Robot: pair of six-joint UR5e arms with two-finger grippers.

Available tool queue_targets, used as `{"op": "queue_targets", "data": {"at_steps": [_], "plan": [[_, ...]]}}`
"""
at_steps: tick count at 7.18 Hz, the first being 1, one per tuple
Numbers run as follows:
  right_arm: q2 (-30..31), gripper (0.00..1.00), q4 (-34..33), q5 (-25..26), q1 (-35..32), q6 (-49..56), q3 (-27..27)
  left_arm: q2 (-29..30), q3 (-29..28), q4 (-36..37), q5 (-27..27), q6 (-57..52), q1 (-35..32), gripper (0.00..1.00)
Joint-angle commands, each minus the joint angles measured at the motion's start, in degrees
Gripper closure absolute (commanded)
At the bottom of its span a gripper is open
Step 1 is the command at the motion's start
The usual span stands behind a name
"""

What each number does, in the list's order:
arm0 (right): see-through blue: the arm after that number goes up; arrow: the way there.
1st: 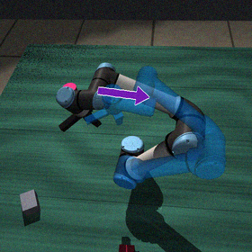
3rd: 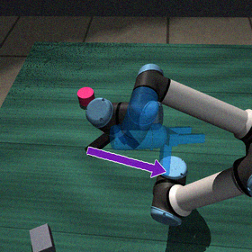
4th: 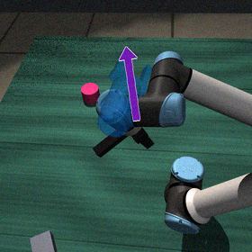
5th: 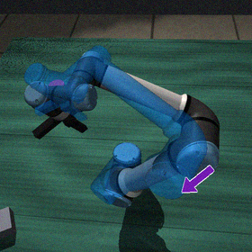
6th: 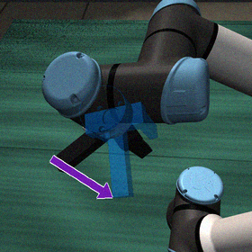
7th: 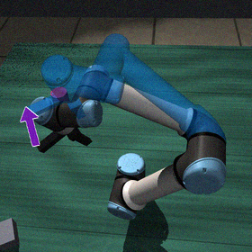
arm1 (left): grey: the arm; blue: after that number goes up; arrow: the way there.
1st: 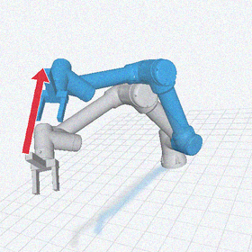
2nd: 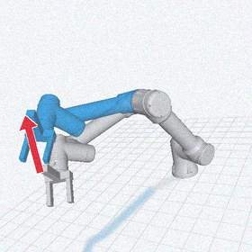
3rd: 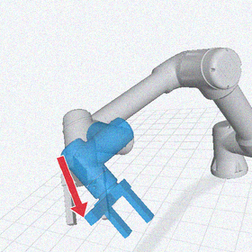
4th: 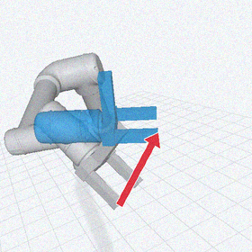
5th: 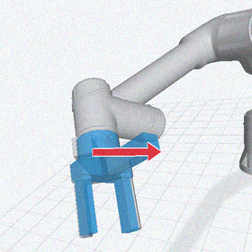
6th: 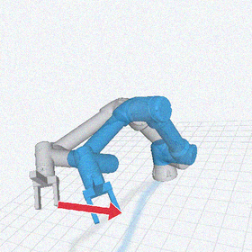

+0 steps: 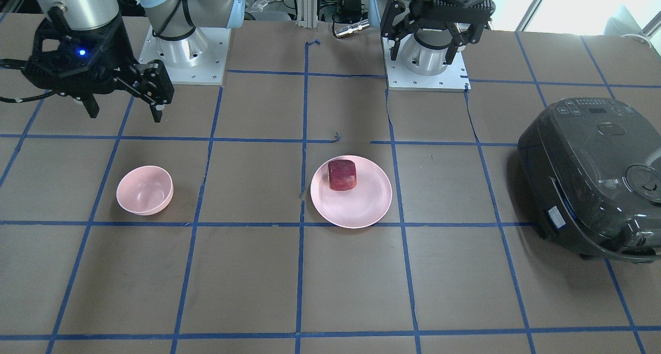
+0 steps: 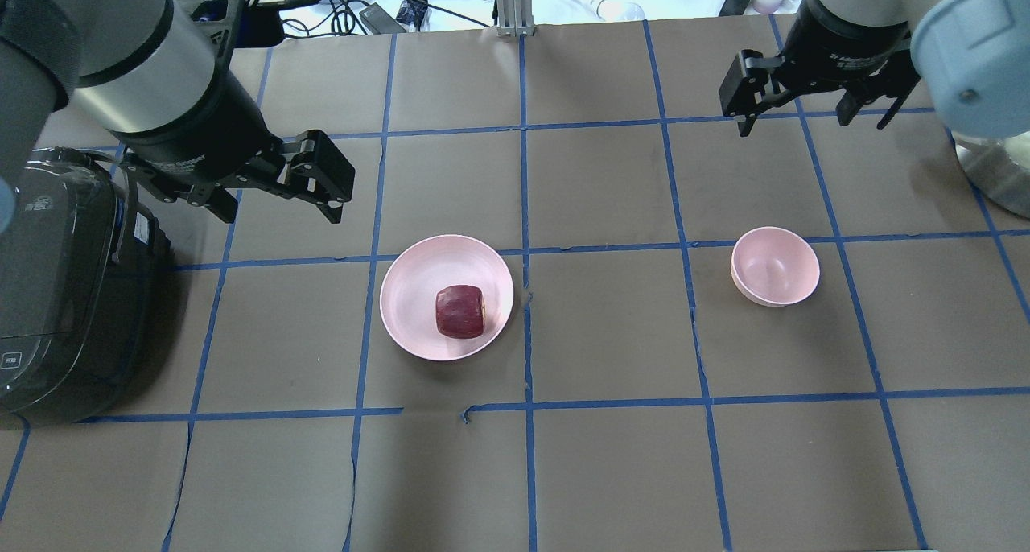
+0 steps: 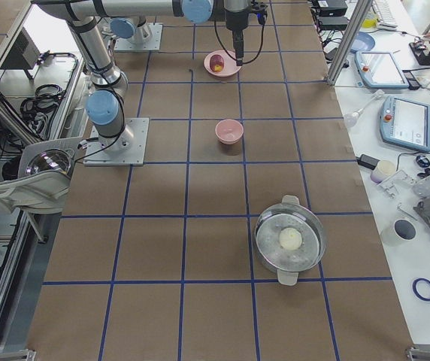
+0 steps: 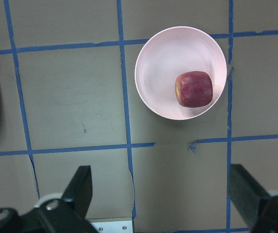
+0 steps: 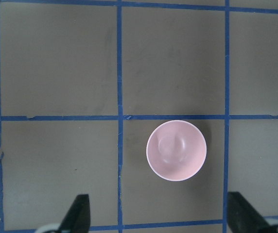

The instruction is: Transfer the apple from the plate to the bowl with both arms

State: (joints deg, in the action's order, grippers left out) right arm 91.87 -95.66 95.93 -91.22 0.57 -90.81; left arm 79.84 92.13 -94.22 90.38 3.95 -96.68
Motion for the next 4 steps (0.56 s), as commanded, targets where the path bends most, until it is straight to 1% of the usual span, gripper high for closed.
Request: {"op": "queue_targets", "data": {"at_steps": [1,4], "plan": [[0.4,0.0,0.5,0.0,-3.8,-0.3,0.0,0.0,0.0,0.0,0.1,0.0,0.0,0.0],[0.9,0.0,0.6,0.0,-3.8,-0.3,0.2,-0.1,0.1,-0.1,0.1,0.0,0.0,0.0]]}}
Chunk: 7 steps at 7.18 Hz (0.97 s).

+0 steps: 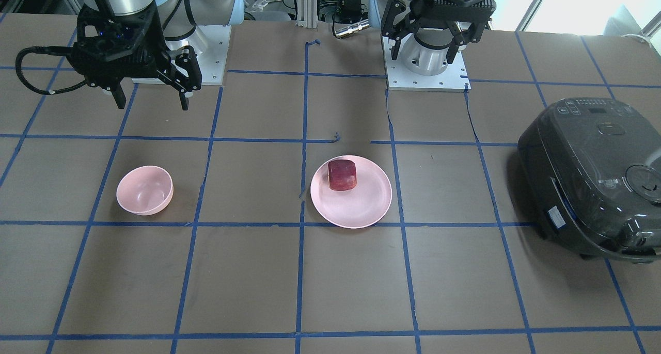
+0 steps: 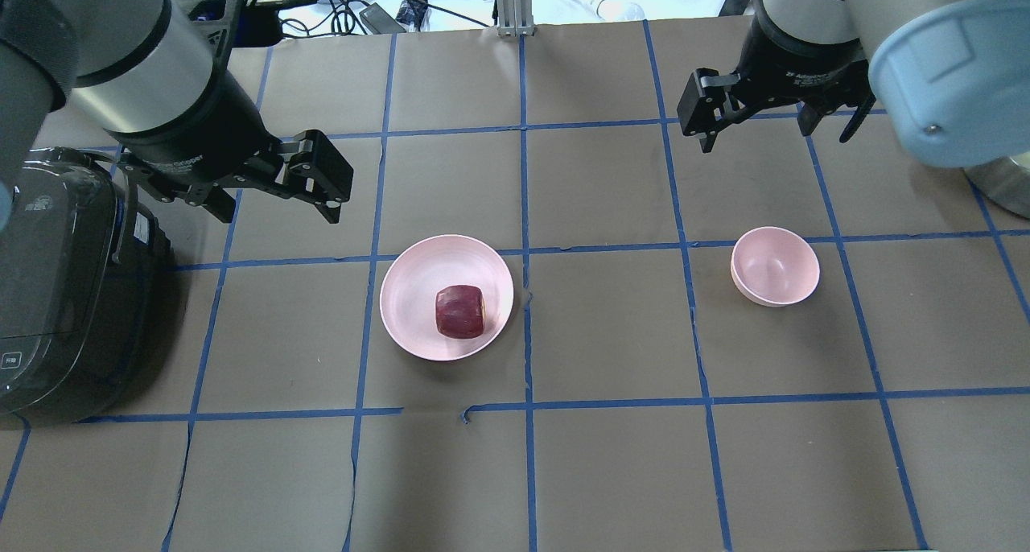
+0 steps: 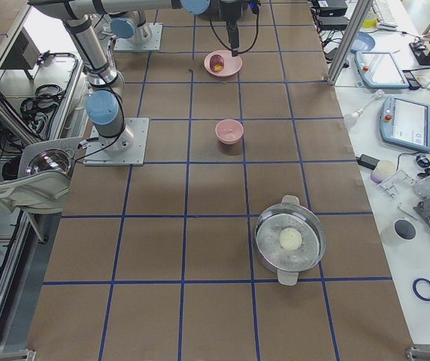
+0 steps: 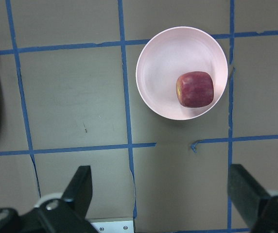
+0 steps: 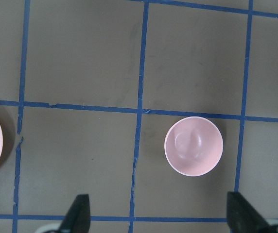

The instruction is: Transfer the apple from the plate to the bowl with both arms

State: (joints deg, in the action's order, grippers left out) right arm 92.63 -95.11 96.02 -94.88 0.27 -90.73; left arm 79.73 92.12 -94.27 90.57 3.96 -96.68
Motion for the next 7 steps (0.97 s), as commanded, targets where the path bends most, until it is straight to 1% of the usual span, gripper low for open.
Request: {"op": "queue_targets", "data": {"at_steps": [1,3,4,5,7], "plan": [[0.9,0.0,0.1,0.0,0.0,0.0,0.4,0.0,0.1,0.0,-0.1,0.0,0.0,0.0],[1.6,0.0,0.8,-1.6,0.2,0.0,0.2,0.0,0.1,0.0,0.0,0.0,0.0,0.0],[2.2,0.0,3.0,-4.7,0.2,-0.3,0.2,0.0,0.2,0.0,0.0,0.0,0.0,0.0],[2.1,0.0,3.4,-5.4,0.4,-0.4,0.3,0.0,0.2,0.0,0.0,0.0,0.0,0.0],[2.0,0.0,5.0,-5.2,0.5,-5.8,0.3,0.0,0.2,0.0,0.0,0.0,0.0,0.0]]}}
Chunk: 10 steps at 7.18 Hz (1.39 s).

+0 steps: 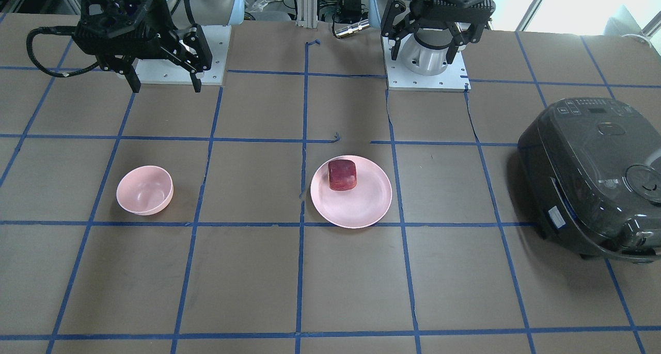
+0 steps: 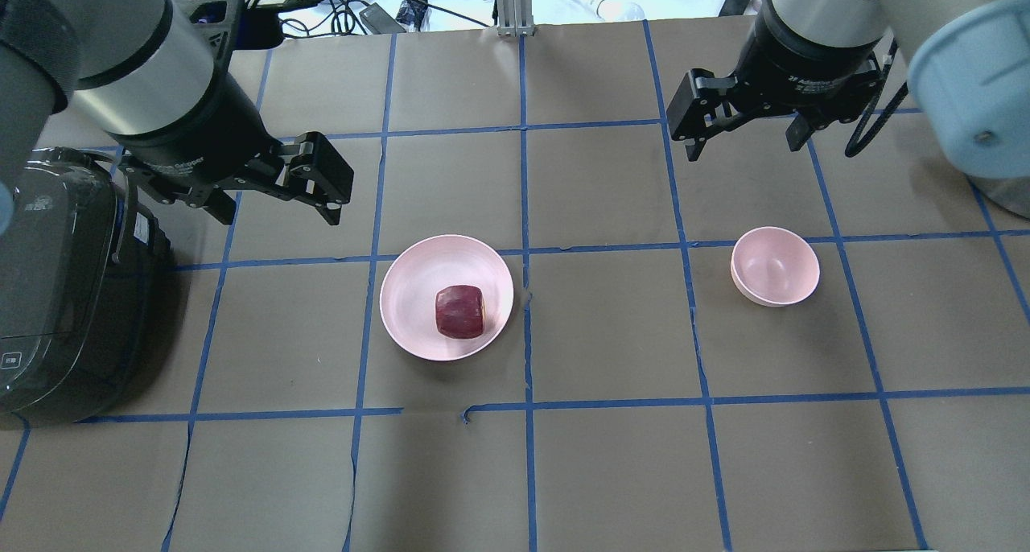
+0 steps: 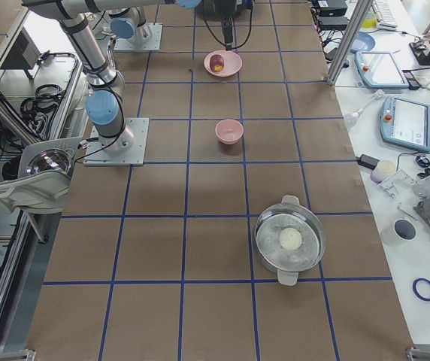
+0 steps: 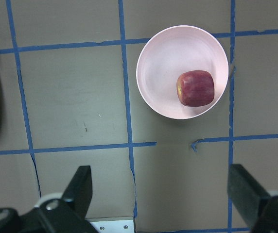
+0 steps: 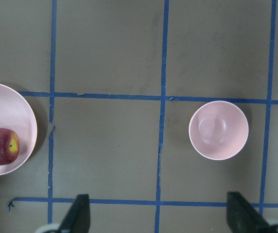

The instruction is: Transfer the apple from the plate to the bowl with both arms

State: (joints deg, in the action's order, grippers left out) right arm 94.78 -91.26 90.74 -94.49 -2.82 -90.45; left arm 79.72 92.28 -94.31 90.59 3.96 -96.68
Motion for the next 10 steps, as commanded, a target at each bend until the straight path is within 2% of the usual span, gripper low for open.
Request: {"op": "queue_targets", "data": {"at_steps": [1,3,6,7,10], "plan": [[-0.1,0.0,1.2,0.2,0.1,-2.9,0.0,0.0,0.0,0.0,-0.1,0.0,0.0,0.0],[-0.2,0.0,2.6,0.5,0.6,-3.0,-0.2,1.6,-1.3,0.3,-0.5,0.0,1.3,0.0],[-0.3,0.0,2.8,0.6,1.0,-3.0,-0.2,8.2,-12.3,-4.6,0.0,0.2,1.5,0.0],[-0.3,0.0,2.6,0.6,1.4,-3.0,-0.3,9.6,-13.8,-5.0,0.0,0.2,1.5,0.0],[-0.3,0.0,2.2,0.5,1.6,-3.0,0.0,11.3,-13.3,-4.5,-0.5,0.0,1.3,0.0]]}}
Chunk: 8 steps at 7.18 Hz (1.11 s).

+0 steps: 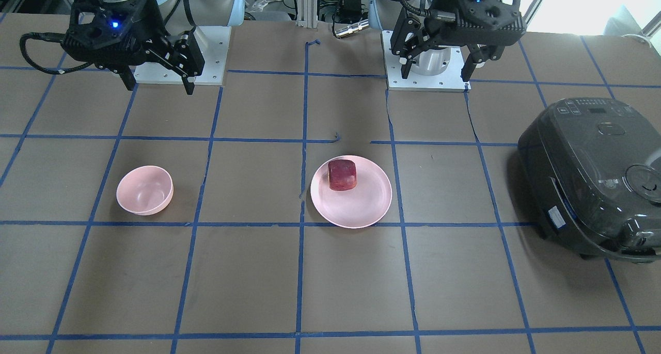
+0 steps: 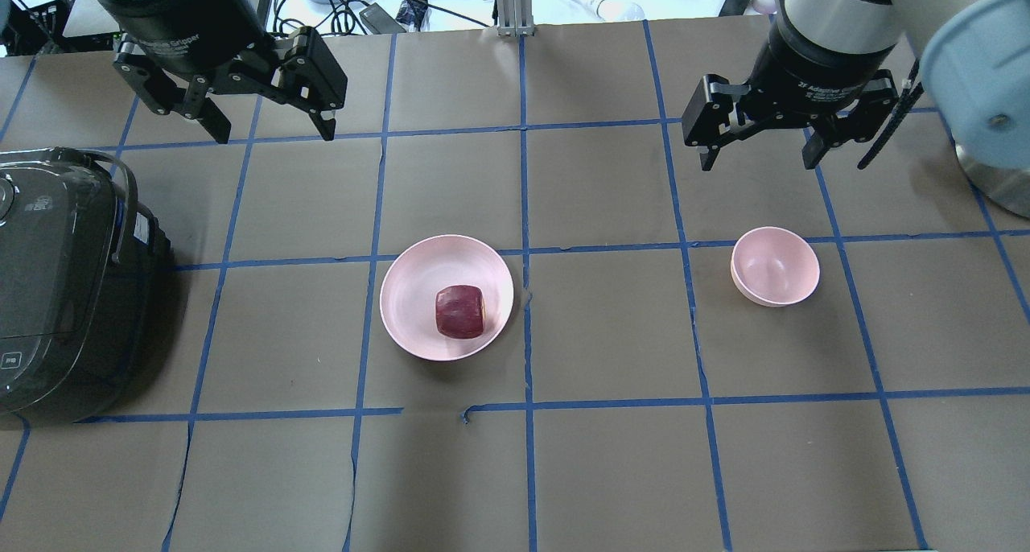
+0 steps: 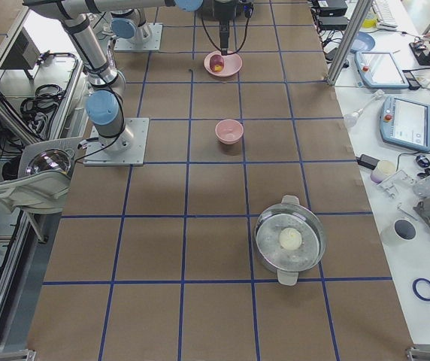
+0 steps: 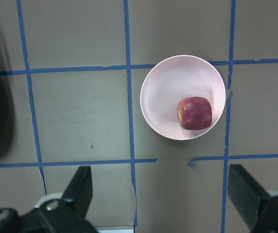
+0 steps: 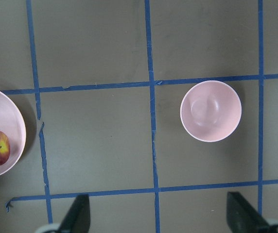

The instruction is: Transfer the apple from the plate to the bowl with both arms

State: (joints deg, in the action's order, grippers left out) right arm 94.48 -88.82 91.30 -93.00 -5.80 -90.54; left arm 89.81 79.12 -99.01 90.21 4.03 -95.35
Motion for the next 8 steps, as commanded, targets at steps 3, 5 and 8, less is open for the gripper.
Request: {"op": "queue_targets", "data": {"at_steps": [3,5,8], "plan": [[0.0,0.0,-0.5,-0.1,0.3,0.0,0.3,4.6,0.4,2.2,0.0,0.4,-0.1,0.0],[-0.4,0.0,-1.9,-0.6,6.3,0.8,0.1,6.3,8.6,12.0,-0.1,4.8,-2.2,0.0],[-8.0,0.0,-2.3,-0.2,16.3,0.9,-1.4,7.6,21.6,28.2,-0.1,21.0,-9.7,0.0]]}}
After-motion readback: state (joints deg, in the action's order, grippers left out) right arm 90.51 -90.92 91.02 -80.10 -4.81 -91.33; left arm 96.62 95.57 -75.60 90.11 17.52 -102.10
